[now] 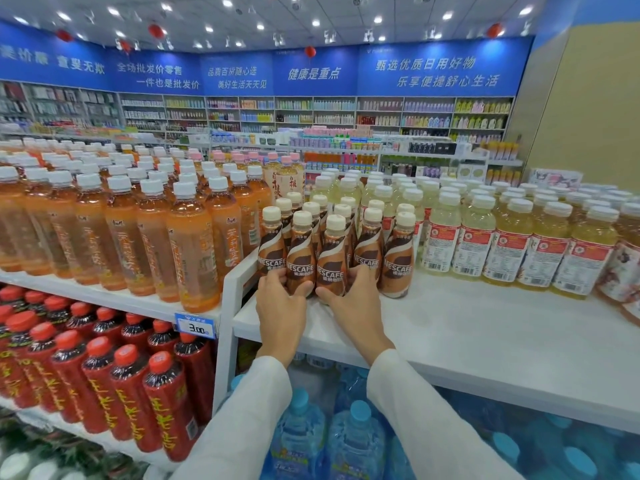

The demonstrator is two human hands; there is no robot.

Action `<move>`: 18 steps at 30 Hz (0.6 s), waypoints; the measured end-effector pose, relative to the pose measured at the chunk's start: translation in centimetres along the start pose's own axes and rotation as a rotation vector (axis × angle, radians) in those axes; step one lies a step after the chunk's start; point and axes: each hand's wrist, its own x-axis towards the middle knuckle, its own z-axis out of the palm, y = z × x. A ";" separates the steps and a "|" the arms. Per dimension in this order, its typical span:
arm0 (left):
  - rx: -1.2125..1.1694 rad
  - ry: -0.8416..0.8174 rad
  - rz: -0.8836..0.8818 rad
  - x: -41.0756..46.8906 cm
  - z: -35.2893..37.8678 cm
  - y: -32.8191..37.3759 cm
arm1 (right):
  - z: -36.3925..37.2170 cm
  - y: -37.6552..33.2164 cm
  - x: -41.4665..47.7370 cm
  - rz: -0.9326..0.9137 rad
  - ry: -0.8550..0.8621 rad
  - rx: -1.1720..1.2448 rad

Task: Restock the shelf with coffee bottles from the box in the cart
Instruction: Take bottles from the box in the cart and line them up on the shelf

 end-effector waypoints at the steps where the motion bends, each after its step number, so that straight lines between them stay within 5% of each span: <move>1: 0.002 0.001 -0.003 0.0 0.1 0.0 | 0.0 0.0 0.1 0.001 0.003 -0.003; 18: 0.036 0.032 0.012 0.2 0.3 -0.3 | 0.3 -0.2 0.5 0.005 0.012 -0.011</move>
